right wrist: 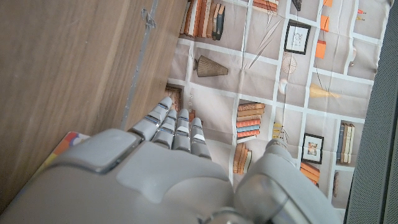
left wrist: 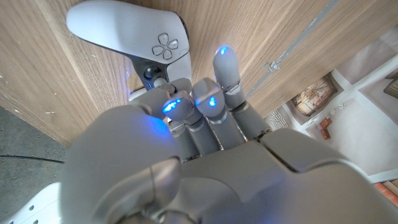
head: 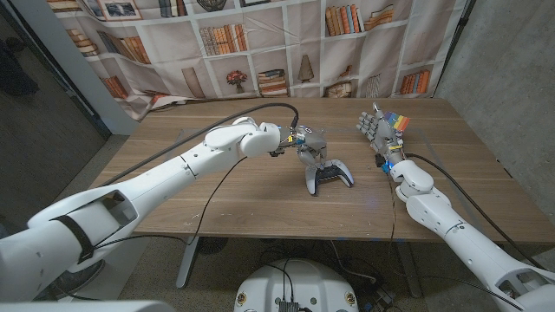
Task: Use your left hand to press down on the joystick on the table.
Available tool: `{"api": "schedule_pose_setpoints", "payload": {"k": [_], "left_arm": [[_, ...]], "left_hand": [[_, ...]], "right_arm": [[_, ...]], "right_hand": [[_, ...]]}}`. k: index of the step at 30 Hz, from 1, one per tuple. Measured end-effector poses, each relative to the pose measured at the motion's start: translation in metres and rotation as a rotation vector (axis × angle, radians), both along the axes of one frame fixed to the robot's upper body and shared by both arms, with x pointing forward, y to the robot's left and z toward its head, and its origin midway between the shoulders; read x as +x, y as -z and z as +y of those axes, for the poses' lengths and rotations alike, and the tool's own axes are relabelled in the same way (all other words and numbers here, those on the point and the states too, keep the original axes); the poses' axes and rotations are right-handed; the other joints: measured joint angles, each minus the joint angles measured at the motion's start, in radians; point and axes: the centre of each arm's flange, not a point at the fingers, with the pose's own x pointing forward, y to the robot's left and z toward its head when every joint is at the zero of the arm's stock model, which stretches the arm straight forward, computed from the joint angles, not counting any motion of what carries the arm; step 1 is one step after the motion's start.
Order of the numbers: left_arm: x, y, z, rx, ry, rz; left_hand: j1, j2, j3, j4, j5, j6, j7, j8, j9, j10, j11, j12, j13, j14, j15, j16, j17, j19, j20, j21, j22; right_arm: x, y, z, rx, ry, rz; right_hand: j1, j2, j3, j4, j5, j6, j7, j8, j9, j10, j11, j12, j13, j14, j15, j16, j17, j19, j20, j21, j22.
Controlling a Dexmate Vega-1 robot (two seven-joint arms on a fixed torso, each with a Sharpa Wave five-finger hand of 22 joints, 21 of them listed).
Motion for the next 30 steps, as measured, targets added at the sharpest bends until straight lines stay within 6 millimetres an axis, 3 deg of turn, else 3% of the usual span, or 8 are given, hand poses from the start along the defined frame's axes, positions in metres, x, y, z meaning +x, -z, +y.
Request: {"api": "schedule_pose_setpoints", "payload": {"k": [30], "left_arm": [[-0.0091, -0.0021, 0.0061, -0.038, 0.024, 0.013]], "left_hand": [[0.0, 0.0, 0.007, -0.001, -0.009, 0.016, -0.002, 0.0, 0.001, 0.0, 0.0, -0.004, -0.003, 0.0, 0.0, 0.0, -0.006, 0.0, 0.0, 0.0, -0.002]], "right_arm": [[0.0006, -0.0028, 0.003, -0.011, -0.003, -0.002]], "right_hand": [[-0.004, 0.004, 0.0, -0.008, 0.0, 0.0, 0.0, 0.0, 0.0, 0.002, 0.002, 0.0, 0.0, 0.0, 0.0, 0.0, 0.0, 0.0, 0.0, 0.0, 0.0]]}}
